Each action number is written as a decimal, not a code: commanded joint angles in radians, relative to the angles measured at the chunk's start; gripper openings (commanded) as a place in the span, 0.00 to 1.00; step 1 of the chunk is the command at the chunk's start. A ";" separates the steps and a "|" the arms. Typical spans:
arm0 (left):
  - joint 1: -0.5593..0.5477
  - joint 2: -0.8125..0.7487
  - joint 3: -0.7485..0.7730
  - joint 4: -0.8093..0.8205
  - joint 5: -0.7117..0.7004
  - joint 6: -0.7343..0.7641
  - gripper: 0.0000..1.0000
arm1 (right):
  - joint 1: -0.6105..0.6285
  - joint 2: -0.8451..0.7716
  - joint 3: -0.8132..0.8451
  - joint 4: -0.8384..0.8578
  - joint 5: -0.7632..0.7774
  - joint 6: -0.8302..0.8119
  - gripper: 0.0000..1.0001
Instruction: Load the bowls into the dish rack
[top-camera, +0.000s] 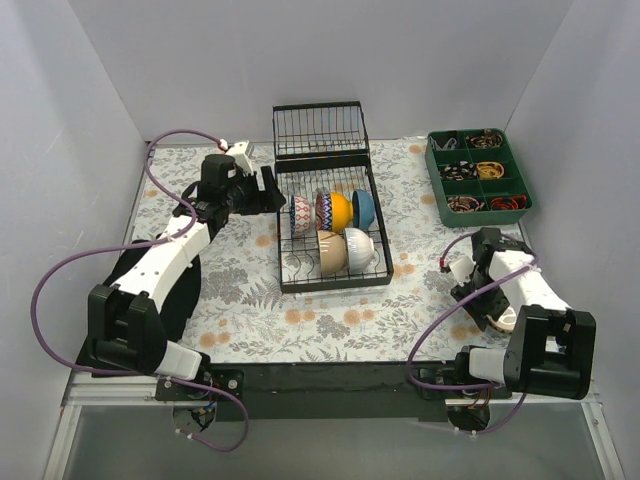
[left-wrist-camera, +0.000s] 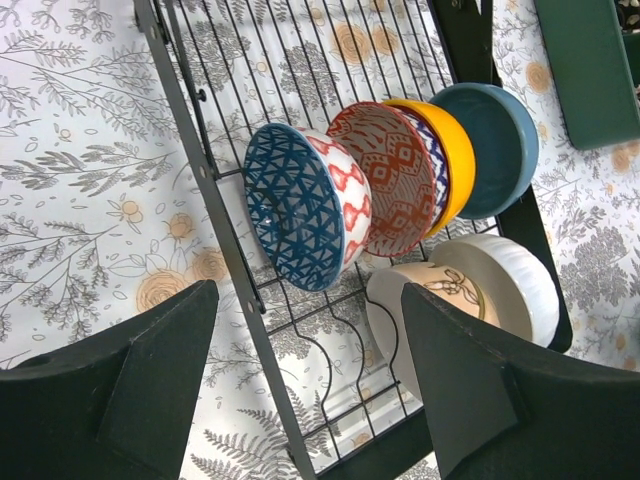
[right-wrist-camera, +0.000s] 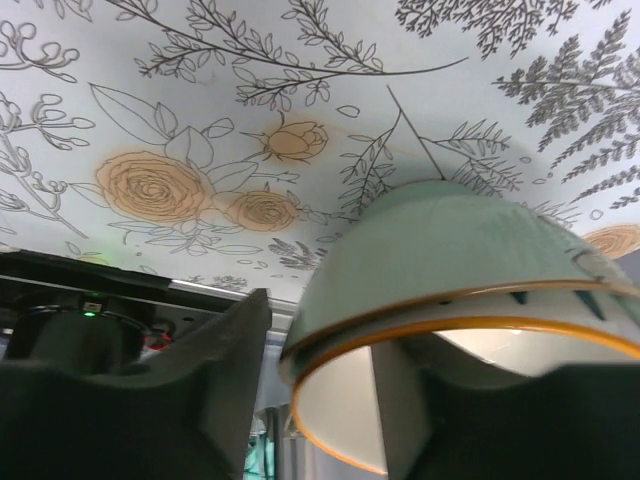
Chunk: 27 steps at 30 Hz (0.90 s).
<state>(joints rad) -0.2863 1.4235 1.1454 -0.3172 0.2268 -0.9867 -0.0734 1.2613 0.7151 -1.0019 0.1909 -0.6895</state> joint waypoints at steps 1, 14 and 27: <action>0.028 -0.006 0.034 0.006 -0.023 0.033 0.73 | -0.005 0.039 0.014 0.028 -0.064 -0.012 0.33; 0.125 -0.020 -0.007 0.043 -0.052 0.089 0.73 | 0.264 -0.063 0.107 -0.093 -0.231 -0.096 0.12; 0.202 -0.123 -0.081 0.044 -0.073 0.134 0.73 | 0.727 -0.046 0.060 0.098 -0.257 -0.064 0.11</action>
<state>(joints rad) -0.1032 1.3834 1.0832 -0.2848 0.1749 -0.8852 0.5354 1.1942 0.7883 -1.0096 0.0834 -0.7303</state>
